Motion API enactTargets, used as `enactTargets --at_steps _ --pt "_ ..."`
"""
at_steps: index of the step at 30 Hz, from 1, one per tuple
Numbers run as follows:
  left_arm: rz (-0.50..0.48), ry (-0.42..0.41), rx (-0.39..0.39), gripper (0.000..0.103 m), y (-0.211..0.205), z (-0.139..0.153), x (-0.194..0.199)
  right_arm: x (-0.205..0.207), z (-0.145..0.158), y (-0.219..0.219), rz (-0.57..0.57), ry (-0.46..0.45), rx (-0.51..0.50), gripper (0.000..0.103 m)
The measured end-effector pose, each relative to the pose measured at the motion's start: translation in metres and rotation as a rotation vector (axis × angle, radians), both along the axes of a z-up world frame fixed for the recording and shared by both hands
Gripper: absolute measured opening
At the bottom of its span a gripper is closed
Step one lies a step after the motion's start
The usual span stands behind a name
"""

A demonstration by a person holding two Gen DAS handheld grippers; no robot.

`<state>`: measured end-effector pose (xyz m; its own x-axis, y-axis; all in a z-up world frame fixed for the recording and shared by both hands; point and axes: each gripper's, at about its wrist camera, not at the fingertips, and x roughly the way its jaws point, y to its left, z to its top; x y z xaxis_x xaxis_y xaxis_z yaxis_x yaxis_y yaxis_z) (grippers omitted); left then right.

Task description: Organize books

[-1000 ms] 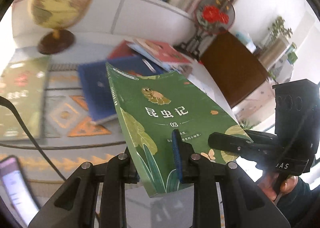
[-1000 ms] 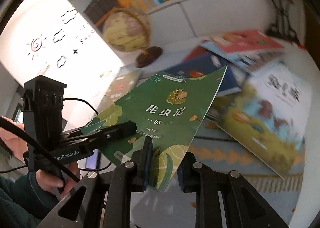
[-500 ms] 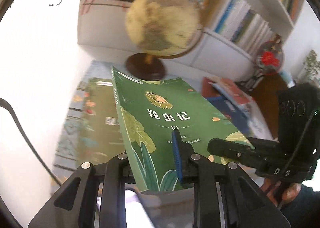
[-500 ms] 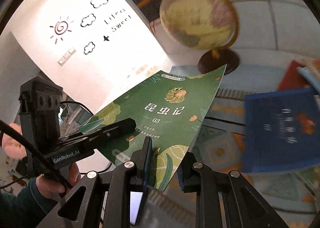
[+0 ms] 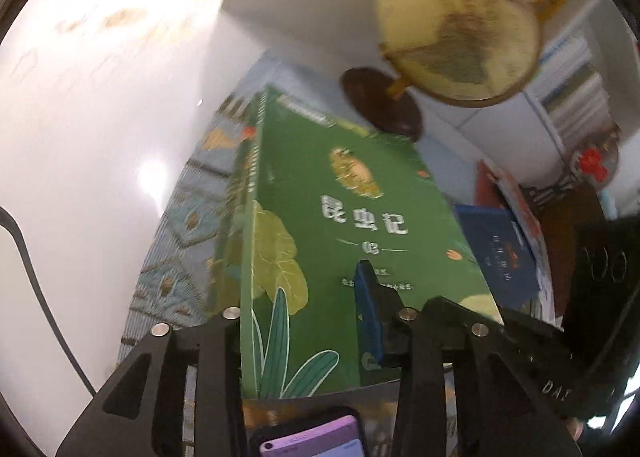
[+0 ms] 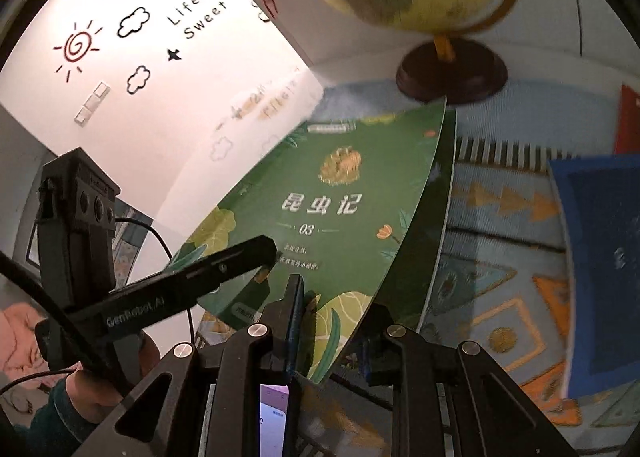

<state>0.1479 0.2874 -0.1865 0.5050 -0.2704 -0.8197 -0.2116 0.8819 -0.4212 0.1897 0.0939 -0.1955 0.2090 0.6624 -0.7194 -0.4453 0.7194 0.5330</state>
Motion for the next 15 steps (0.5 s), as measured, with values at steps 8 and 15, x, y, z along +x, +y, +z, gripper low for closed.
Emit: enactTargets --at_steps 8,15 --pt "0.062 0.109 0.129 0.039 0.003 -0.001 -0.012 0.007 -0.022 0.004 -0.042 0.081 -0.097 0.026" --pt "0.048 0.113 0.169 0.042 -0.013 0.01 -0.027 0.0 -0.023 -0.009 -0.019 0.119 -0.107 0.027"
